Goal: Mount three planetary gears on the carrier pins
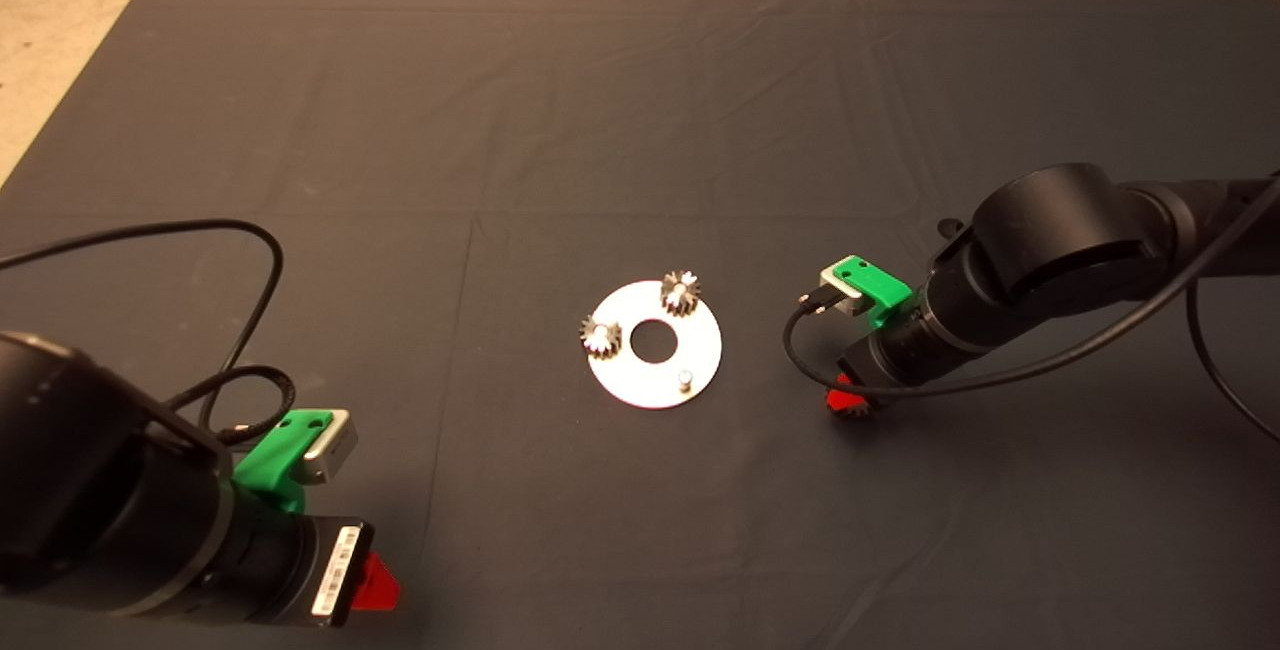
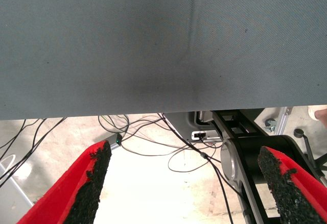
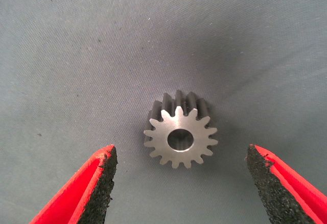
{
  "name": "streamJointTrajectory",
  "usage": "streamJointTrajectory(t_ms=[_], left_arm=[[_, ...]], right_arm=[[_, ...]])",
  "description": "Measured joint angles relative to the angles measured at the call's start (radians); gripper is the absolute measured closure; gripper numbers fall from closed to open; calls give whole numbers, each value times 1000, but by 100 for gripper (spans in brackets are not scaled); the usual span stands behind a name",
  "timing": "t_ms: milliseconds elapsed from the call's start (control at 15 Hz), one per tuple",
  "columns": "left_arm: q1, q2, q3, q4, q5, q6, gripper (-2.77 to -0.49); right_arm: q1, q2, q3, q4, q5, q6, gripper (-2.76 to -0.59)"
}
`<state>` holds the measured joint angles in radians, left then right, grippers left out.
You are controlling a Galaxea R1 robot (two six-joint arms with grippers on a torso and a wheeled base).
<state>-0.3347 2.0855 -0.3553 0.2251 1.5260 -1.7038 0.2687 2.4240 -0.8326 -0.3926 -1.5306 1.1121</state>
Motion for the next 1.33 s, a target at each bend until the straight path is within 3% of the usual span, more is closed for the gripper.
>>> streamJointTrajectory(t_ms=[133,267,533,733,1333], left_arm=[[0,0,0,0,0,0,-204],[5,0,0,0,0,0,-204],[5,0,0,0,0,0,-204],[5,-3,0,0,0,0,-204],[5,-11,0,0,0,0,-204]], right_arm=[[-5,0,-4,-11,0,-9,-187],[-8,0,-10,-31,0,-16,-203],[-37,0,-16,-57,0,-31,-203],[-39,0,-22,-79,0,-40,-203],[-50,-8,-42,-102,4,-73,-203]])
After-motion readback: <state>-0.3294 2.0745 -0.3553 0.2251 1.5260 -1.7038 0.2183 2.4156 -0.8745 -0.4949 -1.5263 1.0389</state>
